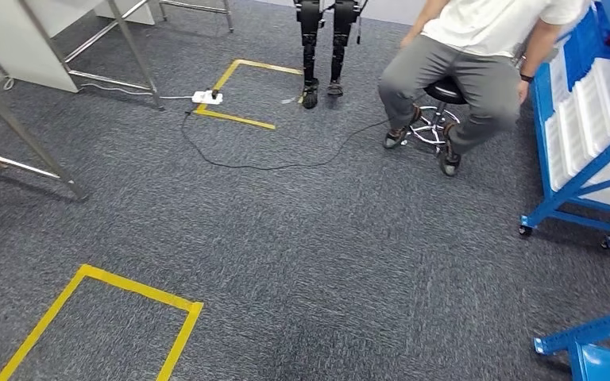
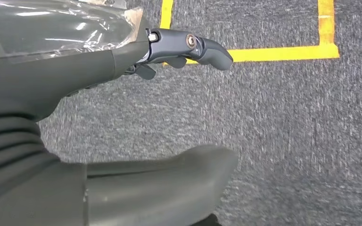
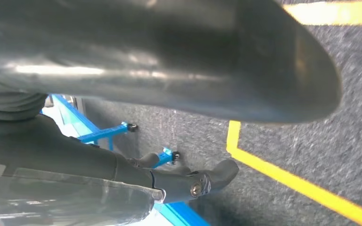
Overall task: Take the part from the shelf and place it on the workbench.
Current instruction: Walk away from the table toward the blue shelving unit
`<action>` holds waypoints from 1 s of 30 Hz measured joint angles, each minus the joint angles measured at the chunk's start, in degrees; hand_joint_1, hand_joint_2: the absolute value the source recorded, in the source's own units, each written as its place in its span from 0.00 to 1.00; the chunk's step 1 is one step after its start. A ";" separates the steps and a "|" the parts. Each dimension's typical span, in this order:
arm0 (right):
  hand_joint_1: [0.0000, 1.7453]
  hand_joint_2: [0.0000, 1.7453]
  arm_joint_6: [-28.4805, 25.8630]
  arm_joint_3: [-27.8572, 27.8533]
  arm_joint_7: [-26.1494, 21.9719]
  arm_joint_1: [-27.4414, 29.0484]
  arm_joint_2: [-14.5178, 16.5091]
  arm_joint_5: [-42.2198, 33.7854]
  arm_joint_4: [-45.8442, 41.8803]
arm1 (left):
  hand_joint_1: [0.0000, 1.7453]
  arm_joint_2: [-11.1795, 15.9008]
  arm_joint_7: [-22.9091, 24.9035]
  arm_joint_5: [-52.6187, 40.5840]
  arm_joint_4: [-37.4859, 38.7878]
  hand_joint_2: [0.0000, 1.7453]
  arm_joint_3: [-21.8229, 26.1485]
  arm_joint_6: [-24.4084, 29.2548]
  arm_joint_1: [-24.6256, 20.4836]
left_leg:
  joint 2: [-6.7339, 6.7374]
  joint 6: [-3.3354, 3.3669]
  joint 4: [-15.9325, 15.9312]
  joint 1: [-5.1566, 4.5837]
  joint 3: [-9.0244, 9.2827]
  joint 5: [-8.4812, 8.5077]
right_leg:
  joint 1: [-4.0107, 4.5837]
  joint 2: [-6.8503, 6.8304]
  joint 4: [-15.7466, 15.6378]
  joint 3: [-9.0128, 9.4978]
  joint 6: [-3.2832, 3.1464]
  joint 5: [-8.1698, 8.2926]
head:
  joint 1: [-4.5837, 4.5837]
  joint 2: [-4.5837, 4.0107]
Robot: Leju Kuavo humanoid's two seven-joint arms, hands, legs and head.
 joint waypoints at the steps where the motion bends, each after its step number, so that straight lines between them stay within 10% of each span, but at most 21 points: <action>1: 0.00 0.00 -0.01 0.00 0.02 0.02 -0.10 0.14 -0.02 | 0.00 -0.06 -0.23 0.01 0.00 0.00 0.10 0.20 -0.03 | -1.22 -0.11 1.74 0.16 -0.68 -1.30 | -0.30 0.66 -0.16 0.21 -0.63 0.05 | -0.02 0.00; 4: 0.00 0.00 -0.15 0.02 0.20 -0.12 -0.27 0.67 -0.04 | 0.00 -0.12 -0.69 -0.09 0.00 0.00 0.27 1.81 0.12 | -5.45 -0.06 13.39 0.27 -6.21 -6.94 | -0.21 2.71 -0.29 0.49 -1.86 0.03 | -0.04 0.00; 6: 0.00 0.00 -0.27 0.05 0.36 -0.12 -0.27 1.12 -0.04 | 0.00 -0.14 -0.97 -0.09 0.00 0.00 0.33 3.15 0.25 | -6.03 -0.08 17.34 0.30 -8.75 -7.15 | -0.04 4.48 -0.27 0.66 -1.88 -0.01 | -0.01 0.00; 10: 0.00 0.00 -0.32 0.10 0.45 -0.14 -0.22 1.46 -0.04 | 0.00 -0.17 -2.50 -0.78 0.00 0.00 0.31 7.18 0.27 | -8.99 -0.14 5.37 1.04 -4.54 0.83 | 0.05 7.99 0.25 0.85 -1.50 -0.21 | 0.01 0.00; 12: 0.00 0.00 -0.35 0.23 0.44 -0.15 -0.24 1.73 -0.04 | 0.00 -0.23 -2.71 -1.06 0.00 0.00 0.29 8.82 0.23 | -10.62 -0.04 1.75 1.04 -3.01 1.76 | 0.29 9.27 0.49 0.18 -0.81 -0.12 | 0.00 0.00; 14: 0.00 0.00 -0.39 0.35 0.43 0.11 -0.30 1.94 -0.04 | 0.00 -0.38 -2.59 -1.19 0.00 0.00 0.28 9.34 0.14 | -9.68 0.56 1.20 0.50 -2.66 1.90 | 0.31 10.02 0.34 -0.54 0.02 0.18 | -0.01 0.00; 16: 0.00 0.00 -0.41 0.40 0.43 0.27 -0.31 2.01 -0.03 | 0.00 -0.54 -2.55 -1.22 0.00 0.00 0.27 9.51 0.10 | -8.27 1.51 0.52 0.19 -2.24 2.31 | 0.28 7.49 1.98 -1.64 0.52 -0.61 | 0.14 0.00; 18: 0.00 0.00 -0.42 0.46 0.43 0.06 -0.21 2.07 -0.02 | 0.00 -0.58 -2.52 -1.27 0.00 0.00 0.26 9.54 0.11 | -6.54 2.19 0.08 -0.07 -1.96 2.45 | 0.29 4.02 8.56 -4.97 0.56 -3.33 | 0.37 0.00; 21: 0.00 0.00 -0.42 0.50 0.43 -0.03 -0.13 2.10 -0.02 | 0.00 -0.57 -2.50 -1.28 0.00 0.00 0.26 9.54 0.12 | -3.96 2.42 0.07 -0.49 -2.03 2.37 | 0.15 3.19 18.06 -9.79 1.02 -6.25 | 0.43 0.00; 25: 0.00 0.00 -0.42 0.51 0.44 0.06 -0.13 2.09 -0.04 | 0.00 -0.61 -2.50 -1.31 0.00 0.00 0.26 9.54 0.02 | -1.48 2.08 0.07 -0.60 -1.79 2.11 | 0.46 0.24 4.72 -2.53 1.96 -1.26 | 0.44 0.00; 27: 0.00 0.00 -0.42 0.52 0.43 -0.15 -0.14 2.10 -0.04 | 0.00 -0.62 -2.50 -1.34 0.00 0.00 0.26 9.53 0.03 | -0.46 1.58 0.09 -0.75 -1.61 1.83 | 1.18 -1.30 0.21 -0.20 0.98 -0.01 | 0.40 0.00; 30: 0.00 0.00 -0.42 0.52 0.43 -0.01 -0.32 2.10 -0.04 | 0.00 -0.80 -2.50 -1.38 0.00 0.00 0.24 9.56 -0.06 | 0.08 0.76 0.13 -0.64 -1.25 1.21 | 1.15 0.27 -0.40 -0.04 -0.50 0.20 | 0.33 0.00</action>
